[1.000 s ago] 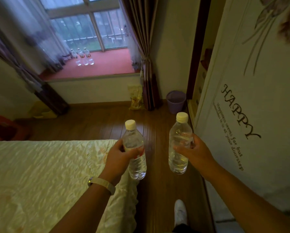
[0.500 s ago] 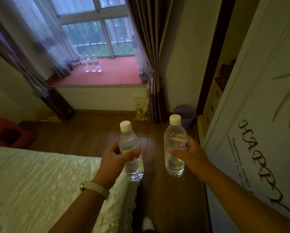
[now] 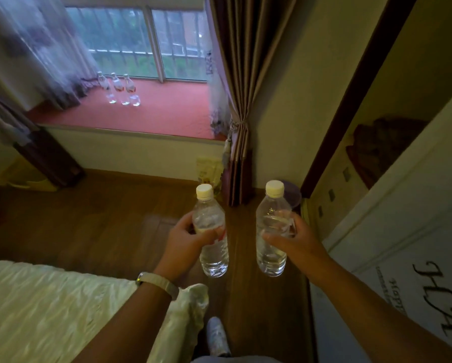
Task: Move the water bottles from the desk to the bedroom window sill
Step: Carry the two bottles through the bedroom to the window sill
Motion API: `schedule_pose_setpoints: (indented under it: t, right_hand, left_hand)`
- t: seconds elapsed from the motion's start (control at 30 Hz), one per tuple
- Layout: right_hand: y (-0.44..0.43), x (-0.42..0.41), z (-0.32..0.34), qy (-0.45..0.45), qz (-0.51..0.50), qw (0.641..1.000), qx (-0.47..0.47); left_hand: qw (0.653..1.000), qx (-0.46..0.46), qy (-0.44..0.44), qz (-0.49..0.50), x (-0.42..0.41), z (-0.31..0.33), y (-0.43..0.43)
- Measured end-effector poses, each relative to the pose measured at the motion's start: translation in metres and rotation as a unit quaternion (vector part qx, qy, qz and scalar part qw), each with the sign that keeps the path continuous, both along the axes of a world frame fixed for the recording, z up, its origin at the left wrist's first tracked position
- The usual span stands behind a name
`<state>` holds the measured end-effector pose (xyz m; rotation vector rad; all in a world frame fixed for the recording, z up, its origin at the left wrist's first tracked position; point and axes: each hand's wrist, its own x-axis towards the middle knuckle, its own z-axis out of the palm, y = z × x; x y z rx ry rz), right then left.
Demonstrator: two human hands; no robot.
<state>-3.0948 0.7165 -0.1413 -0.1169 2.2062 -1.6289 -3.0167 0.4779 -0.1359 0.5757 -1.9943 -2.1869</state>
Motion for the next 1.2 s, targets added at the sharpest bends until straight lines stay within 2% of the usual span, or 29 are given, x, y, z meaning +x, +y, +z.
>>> schedule_pose_setpoints:
  t: [0.2, 0.4, 0.8, 1.2]
  right_hand:
    - [-0.062, -0.081, 0.012, 0.017, -0.013, 1.000, -0.008]
    - [-0.121, -0.141, 0.029, 0.037, 0.014, 0.999, -0.018]
    - [-0.238, -0.298, -0.017, -0.023, 0.127, 0.991, -0.047]
    - [-0.365, -0.479, 0.025, -0.039, 0.262, 0.957, -0.121]
  left_hand:
    - [1.000, -0.002, 0.011, -0.022, -0.074, 0.014, -0.066]
    - [1.000, -0.010, 0.015, 0.009, -0.119, 0.025, -0.116]
    - [0.991, -0.027, -0.028, 0.130, -0.225, 0.009, -0.205]
    - [0.964, -0.041, -0.015, 0.263, -0.368, 0.043, -0.280]
